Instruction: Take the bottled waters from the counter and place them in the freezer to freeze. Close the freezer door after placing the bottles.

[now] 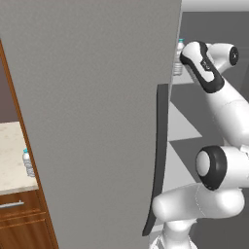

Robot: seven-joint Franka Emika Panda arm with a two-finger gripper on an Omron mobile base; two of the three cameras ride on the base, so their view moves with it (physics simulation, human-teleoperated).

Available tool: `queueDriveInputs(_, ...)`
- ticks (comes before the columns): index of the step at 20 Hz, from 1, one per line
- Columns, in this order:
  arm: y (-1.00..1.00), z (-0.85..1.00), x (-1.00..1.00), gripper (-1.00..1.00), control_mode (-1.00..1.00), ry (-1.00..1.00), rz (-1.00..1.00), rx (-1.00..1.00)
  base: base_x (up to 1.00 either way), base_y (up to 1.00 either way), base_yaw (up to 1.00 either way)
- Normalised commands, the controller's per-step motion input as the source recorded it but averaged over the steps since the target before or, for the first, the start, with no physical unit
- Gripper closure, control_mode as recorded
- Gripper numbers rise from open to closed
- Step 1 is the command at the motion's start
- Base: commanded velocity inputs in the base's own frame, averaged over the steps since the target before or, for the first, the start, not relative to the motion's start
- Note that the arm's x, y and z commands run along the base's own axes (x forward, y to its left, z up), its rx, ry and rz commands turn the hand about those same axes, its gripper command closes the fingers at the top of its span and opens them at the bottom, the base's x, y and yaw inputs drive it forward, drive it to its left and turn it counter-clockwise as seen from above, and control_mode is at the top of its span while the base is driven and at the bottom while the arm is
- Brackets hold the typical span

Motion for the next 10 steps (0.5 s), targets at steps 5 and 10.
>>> queueDriveInputs(5, 0.00, -0.16, 0.48, 1.00, -1.00, 0.00, 0.00, 0.00, 0.00, 0.00, 0.00)
queueDriveInputs(10, 0.00, -0.14, 0.45, 1.00, -1.00, 0.00, 0.02, 0.00, 0.00, 0.00, 0.00)
